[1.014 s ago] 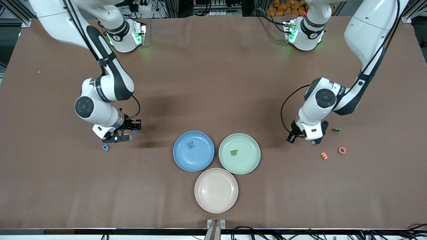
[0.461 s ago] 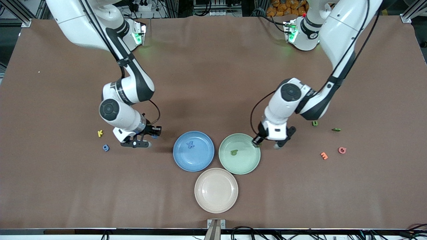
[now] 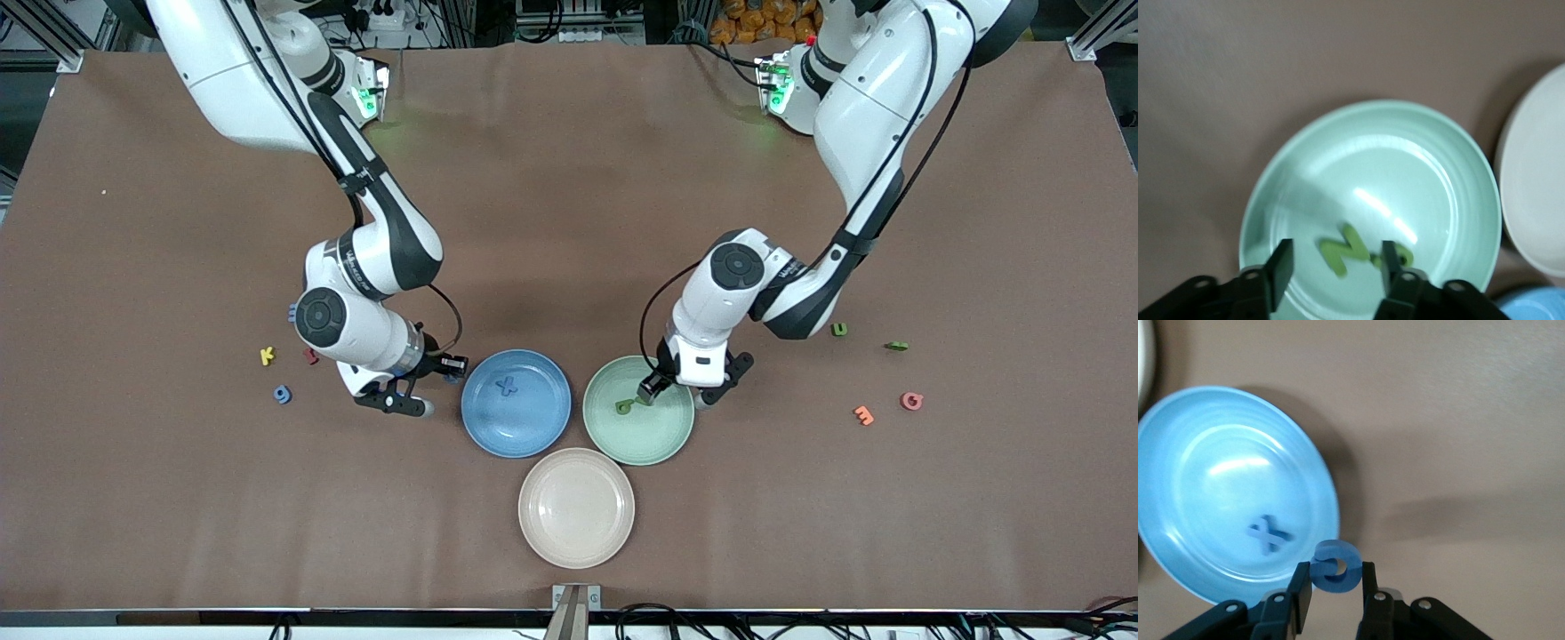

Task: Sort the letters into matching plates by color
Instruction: 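Drop the green n onto the green plate with the left gripper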

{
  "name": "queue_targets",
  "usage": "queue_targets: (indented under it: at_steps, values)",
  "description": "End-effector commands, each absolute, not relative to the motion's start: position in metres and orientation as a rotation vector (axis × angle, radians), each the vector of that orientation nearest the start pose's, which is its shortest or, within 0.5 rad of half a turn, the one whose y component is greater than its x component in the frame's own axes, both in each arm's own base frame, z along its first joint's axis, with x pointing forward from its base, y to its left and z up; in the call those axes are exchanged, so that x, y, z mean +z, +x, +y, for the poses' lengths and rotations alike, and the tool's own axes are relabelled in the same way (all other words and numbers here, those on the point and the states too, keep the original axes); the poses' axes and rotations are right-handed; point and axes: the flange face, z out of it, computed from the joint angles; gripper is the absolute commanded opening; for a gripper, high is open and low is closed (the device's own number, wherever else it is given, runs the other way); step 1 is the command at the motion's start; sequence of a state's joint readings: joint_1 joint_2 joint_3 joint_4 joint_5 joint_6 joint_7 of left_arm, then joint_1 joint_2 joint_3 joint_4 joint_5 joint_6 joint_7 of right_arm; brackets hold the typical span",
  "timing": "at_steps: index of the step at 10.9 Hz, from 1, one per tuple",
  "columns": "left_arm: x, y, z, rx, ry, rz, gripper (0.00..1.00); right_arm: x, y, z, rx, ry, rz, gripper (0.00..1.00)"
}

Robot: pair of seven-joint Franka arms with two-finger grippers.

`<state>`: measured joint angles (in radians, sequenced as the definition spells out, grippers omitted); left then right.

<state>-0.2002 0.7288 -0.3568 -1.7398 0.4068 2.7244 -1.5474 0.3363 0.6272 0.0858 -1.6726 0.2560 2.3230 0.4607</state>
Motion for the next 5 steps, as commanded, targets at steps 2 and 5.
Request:
queue_targets:
  at_steps: [2,5]
  values:
    - [0.216,0.612,-0.319,-0.306,-3.079,-1.280,1.00,0.242,0.649,0.313,0.111,-2.848,0.393,0.03]
    - [0.207,0.619,-0.272,-0.267,-3.038,-1.059,1.00,0.237,0.658,0.326,0.107,-2.825,0.484,0.04]
